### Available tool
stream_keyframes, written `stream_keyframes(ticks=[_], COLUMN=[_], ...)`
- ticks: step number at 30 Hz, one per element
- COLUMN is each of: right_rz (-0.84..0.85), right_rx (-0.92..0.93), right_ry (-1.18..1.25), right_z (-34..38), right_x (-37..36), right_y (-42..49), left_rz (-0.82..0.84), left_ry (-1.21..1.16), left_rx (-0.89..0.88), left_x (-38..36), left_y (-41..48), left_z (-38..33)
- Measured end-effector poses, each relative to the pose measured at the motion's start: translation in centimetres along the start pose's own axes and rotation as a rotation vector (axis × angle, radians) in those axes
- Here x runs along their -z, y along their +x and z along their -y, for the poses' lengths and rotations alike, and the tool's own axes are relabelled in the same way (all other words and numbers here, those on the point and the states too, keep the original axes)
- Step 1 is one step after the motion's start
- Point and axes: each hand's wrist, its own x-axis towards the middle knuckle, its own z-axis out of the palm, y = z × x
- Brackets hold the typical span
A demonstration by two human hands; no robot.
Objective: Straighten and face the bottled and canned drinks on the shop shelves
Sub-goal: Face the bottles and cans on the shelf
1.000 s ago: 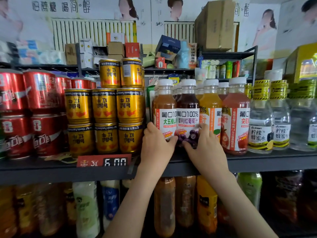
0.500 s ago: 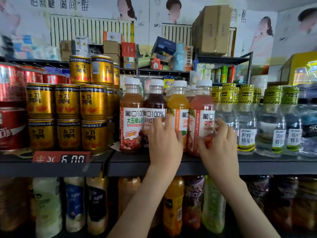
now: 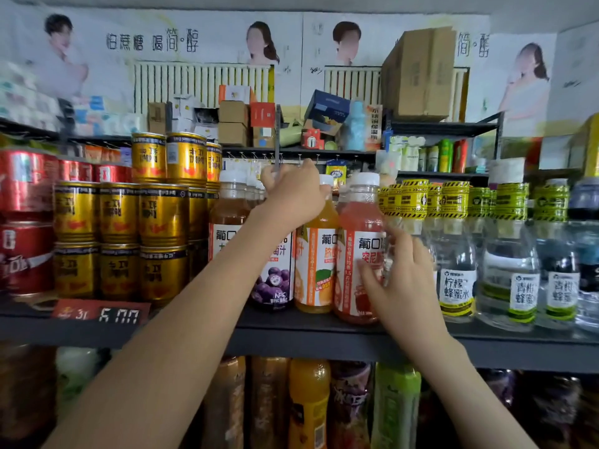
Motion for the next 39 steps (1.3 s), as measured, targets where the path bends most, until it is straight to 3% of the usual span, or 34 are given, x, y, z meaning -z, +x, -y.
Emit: stream_keyframes(ticks=[12, 18, 27, 34, 39], right_rz=[-0.02, -0.057, -0.093, -0.047, -0.012], right_rx=[0.051, 0.047, 0.091, 0.106, 0.111], right_ry=[-0.148, -0.292, -0.396, -0.466, -0.507], right_z=[0.5, 0.4, -0.5, -0.6, -0.7], right_x=[-0.8, -1.4, -1.0, -0.6, -0.6], right_y=[1.4, 1.3, 0.6, -0.7, -1.8], left_rz=[-0.17, -0.212, 0.081, -0.071, -0.193], left_ry=[-0.093, 0.013, 0.072, 0.06, 0.061], left_rx=[0.006, 0.041, -0.158, -0.126, -0.21], left_x=[-0.9, -1.1, 0.3, -0.6, -2.5], left_y=[1.3, 1.0, 0.9, -0.2, -2.0], left_z=[0.4, 0.0, 1.3, 1.0, 1.4])
